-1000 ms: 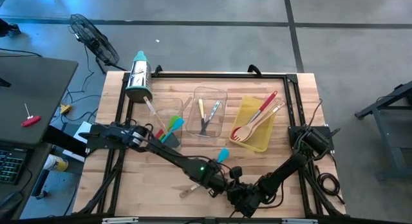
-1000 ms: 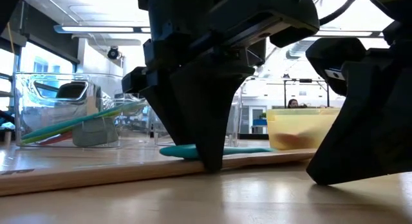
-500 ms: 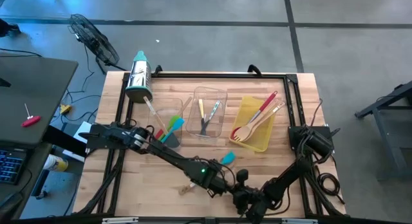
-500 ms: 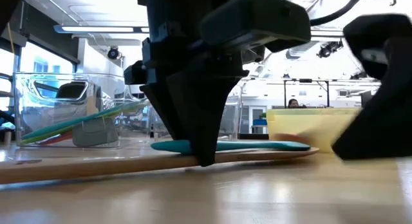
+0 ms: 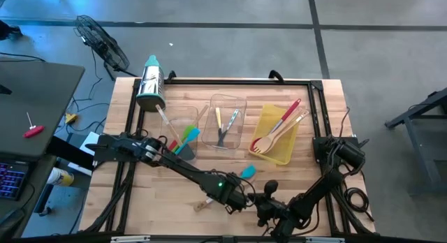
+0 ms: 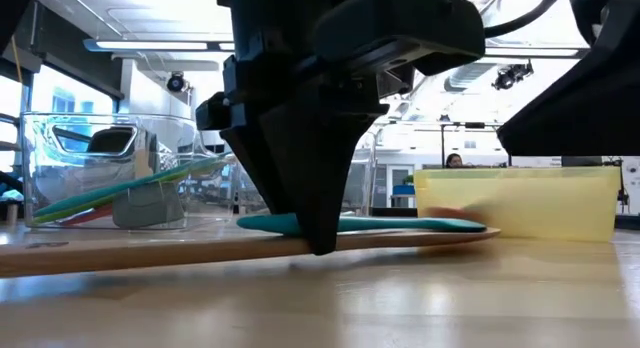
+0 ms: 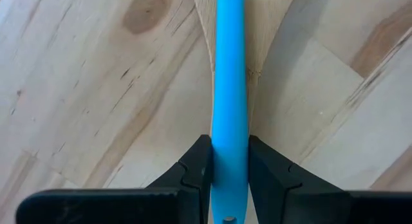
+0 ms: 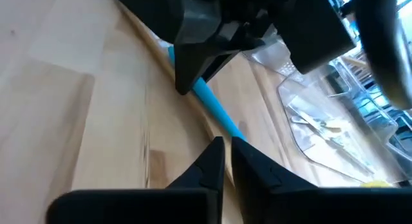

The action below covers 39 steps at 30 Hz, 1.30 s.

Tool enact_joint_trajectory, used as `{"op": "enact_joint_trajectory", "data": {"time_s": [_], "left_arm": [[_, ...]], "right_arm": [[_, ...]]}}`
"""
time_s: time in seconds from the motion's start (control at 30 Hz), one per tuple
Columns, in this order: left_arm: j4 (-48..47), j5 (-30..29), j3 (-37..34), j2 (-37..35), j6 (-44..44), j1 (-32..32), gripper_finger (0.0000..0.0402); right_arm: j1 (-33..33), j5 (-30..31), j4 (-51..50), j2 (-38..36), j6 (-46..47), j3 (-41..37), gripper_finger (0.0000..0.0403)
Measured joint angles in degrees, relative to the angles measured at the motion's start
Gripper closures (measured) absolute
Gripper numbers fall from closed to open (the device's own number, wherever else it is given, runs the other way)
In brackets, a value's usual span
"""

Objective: Pick & Place Kitchen Items
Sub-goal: Put the blue spatula into the left transparent bin

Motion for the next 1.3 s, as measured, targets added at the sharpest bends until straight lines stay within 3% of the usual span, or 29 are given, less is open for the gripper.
{"op": "enact_joint_trajectory", "data": {"time_s": [0.2,0.33,0.5,0.7,1.13,1.3], "left_arm": [[0.06,1.02,0.03,-0.09,0.54,0.00,0.0334],[0.42,1.04,0.05,-0.09,0.63,0.00,0.0334],[0.81,0.90,0.05,-0.11,1.82,-0.38,0.0334],[-1.27,-0.39,0.12,-0.20,5.22,-1.90,0.0334],[-2.07,0.53,0.12,-0.20,7.38,-2.16,0.0334],[-0.64,1.16,0.12,-0.20,7.69,-2.16,0.0334]], "right_arm": [[-0.02,-1.24,-1.85,-0.03,0.79,0.00,0.0313],[-0.41,1.15,-2.82,-0.07,-0.85,0.00,0.0251],[-3.08,-3.84,-4.56,-0.10,-1.48,0.00,0.0206],[-5.97,-13.03,-4.67,-0.49,4.20,0.04,0.0208],[-7.30,-11.79,-5.71,-0.73,-1.03,0.07,0.0241],[-8.88,-15.12,-6.31,-0.73,-1.45,0.07,0.0244]]}}
